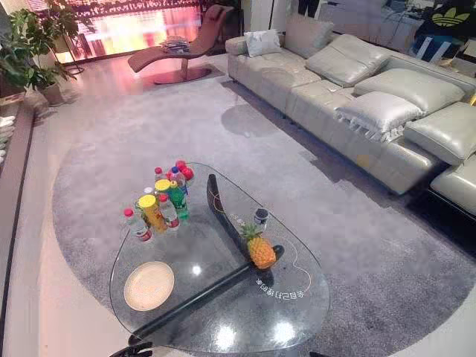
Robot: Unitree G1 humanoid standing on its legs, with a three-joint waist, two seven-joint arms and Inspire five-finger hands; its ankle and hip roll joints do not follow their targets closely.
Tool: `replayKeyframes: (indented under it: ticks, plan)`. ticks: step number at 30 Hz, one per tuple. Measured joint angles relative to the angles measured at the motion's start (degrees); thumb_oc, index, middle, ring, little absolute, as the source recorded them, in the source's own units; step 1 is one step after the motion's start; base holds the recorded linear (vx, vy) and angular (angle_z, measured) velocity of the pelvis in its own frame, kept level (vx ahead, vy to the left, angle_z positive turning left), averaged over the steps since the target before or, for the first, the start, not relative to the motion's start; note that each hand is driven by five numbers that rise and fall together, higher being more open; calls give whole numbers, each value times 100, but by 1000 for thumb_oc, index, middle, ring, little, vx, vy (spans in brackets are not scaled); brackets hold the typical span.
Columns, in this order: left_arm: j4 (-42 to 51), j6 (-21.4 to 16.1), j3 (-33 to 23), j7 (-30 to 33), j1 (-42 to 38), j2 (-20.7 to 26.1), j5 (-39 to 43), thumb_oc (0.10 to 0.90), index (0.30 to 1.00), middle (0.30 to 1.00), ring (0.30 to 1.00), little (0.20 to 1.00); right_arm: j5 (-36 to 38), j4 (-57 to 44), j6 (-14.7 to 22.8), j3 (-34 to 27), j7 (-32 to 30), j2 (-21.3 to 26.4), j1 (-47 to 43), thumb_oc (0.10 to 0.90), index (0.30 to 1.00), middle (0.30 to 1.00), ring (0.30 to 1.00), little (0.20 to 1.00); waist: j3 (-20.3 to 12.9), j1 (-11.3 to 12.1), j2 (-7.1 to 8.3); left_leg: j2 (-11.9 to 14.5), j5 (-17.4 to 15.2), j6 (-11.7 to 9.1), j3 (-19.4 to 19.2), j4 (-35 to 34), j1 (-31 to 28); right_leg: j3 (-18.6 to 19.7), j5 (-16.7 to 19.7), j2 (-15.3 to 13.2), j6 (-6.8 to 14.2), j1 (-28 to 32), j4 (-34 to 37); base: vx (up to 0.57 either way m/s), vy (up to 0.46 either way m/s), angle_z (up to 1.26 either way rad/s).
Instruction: Pick up the fruit to the plate
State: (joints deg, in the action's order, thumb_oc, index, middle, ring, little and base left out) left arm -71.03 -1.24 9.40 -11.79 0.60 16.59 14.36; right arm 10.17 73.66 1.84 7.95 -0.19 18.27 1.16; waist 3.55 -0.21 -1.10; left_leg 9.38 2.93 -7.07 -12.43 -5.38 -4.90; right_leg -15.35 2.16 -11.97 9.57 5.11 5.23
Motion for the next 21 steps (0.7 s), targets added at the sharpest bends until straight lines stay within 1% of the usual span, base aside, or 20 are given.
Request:
replayKeyframes:
  ticks: [1, 21]
  plan:
    - [0, 0, 0, 0, 0, 0, -1, 800, 900, 900, 900, 900, 0, 0, 0, 0, 0, 0, 0, 800, 900, 900, 900, 900, -1, 1, 1, 0, 0, 0, 0, 0, 0, 0, 0, 0, 0, 0, -2, 185, -73, -60]
    - [0, 2, 2, -1, 0, 3, 0, 800, 900, 900, 900, 900, 1, 3, -1, 2, 1, -5, 2, 800, 900, 900, 900, 900, -31, 1, 45, 1, 0, -1, -4, 0, 2, 1, 0, 0, -1, -5, 0, 0, 0, 0]
